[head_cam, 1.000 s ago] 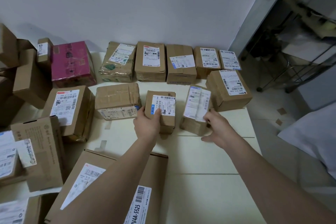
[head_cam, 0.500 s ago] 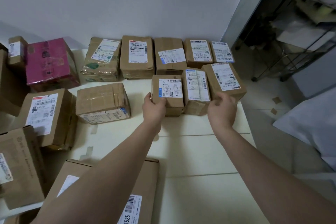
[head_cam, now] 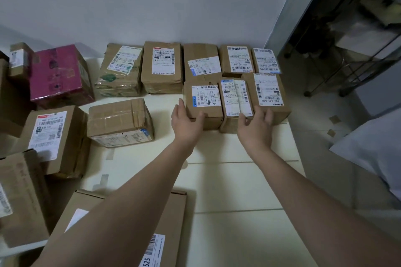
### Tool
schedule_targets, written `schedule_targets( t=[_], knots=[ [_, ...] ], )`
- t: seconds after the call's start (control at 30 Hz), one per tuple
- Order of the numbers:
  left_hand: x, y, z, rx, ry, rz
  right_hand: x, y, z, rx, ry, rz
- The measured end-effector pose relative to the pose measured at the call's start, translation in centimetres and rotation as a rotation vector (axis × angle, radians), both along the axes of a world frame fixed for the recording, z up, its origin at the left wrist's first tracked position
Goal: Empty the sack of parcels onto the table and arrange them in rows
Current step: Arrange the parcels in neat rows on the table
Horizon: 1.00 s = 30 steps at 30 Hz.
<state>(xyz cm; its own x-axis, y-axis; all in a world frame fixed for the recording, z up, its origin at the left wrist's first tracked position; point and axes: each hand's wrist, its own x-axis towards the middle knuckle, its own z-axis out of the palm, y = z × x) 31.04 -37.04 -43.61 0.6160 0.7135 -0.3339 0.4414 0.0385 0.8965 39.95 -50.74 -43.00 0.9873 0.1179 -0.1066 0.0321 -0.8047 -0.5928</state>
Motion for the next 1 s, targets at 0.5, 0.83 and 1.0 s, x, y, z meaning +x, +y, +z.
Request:
schedule_targets(
  t=[0.5,0.83,1.0],
  knots=[
    [-12.6,10.9,2.9,0.647,0.386,0.041,-12.8,11.1,1.2,0.134,0.021,0.714],
    [-16.4,18.8,5.1,0.318,-0.007,-0.313,-16.5,18.8,2.6,0.134,0.086,0.389],
    [-13.3,18.0,4.8,0.225,-0.142,-0.399,-16.1,17.4,2.6,0.513,0.390,0.085]
  ],
)
